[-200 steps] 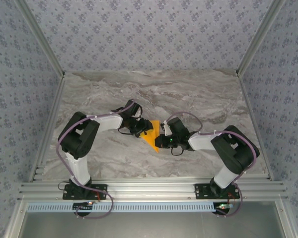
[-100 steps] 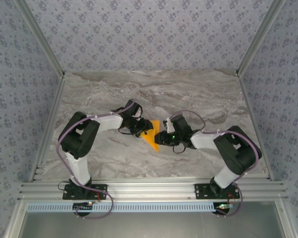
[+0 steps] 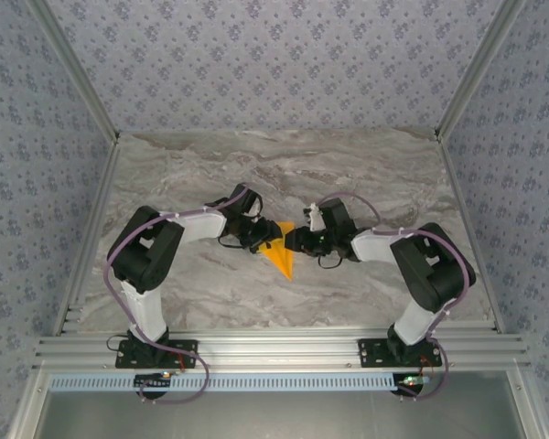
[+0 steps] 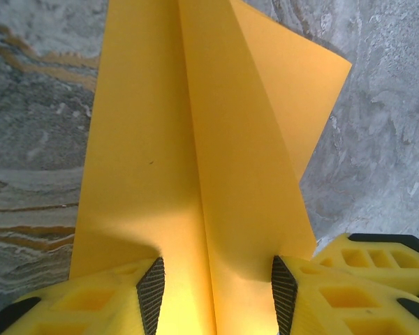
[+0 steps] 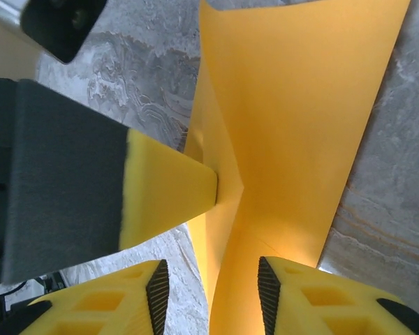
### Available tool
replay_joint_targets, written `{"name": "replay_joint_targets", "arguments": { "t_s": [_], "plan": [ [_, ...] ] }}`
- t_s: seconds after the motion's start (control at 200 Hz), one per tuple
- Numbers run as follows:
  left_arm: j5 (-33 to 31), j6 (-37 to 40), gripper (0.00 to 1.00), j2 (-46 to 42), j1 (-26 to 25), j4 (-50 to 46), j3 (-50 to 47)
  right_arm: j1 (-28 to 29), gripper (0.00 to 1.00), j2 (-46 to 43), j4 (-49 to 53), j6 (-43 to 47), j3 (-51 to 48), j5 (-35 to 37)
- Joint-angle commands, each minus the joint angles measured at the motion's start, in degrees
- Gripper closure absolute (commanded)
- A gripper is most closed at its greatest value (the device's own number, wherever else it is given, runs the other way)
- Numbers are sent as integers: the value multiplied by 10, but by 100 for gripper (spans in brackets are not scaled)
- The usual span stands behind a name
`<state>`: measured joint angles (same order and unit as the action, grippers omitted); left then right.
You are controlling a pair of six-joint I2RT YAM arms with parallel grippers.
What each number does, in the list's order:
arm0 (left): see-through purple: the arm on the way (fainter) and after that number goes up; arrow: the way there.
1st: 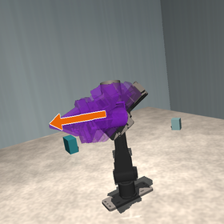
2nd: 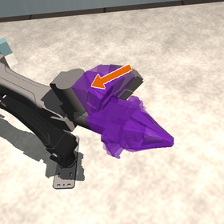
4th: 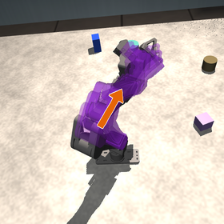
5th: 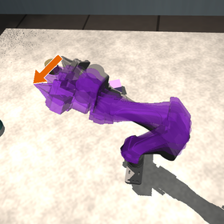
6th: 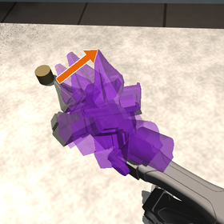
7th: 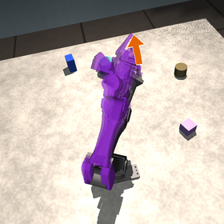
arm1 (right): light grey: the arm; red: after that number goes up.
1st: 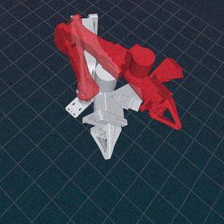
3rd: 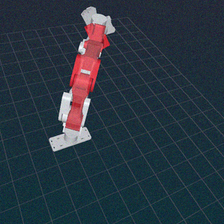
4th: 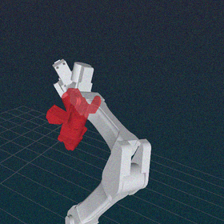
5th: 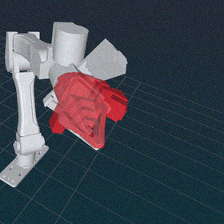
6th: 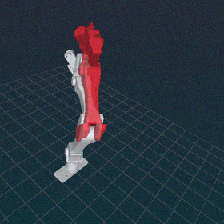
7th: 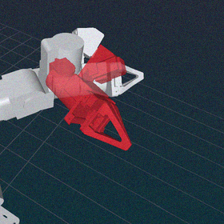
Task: Fold a paper plane with a square sheet of paper (fold left side to right side)
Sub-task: Fourth fold the wing at the center of the table.
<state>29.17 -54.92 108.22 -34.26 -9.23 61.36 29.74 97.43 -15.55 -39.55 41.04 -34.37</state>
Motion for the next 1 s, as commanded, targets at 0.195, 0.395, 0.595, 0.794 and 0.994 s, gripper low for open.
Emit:
{"name": "replay_joint_targets", "arguments": {
  "t_s": [0.195,0.395,0.595,0.794,0.994],
  "plan": [
    [-19,5,53,16,-4,-19,4,-4,72,45,-15,-18,26,-23],
    [-19,5,53,16,-4,-20,4,-9,90,37,9,-2,26,-10],
    [-19,6,53,16,-4,-20,3,-23,91,31,32,10,23,-1],
    [-20,6,53,14,-4,-19,-1,-26,91,36,41,16,26,-2],
    [-21,6,53,13,-4,-18,-3,-24,91,42,42,16,24,-3]
  ]
}}
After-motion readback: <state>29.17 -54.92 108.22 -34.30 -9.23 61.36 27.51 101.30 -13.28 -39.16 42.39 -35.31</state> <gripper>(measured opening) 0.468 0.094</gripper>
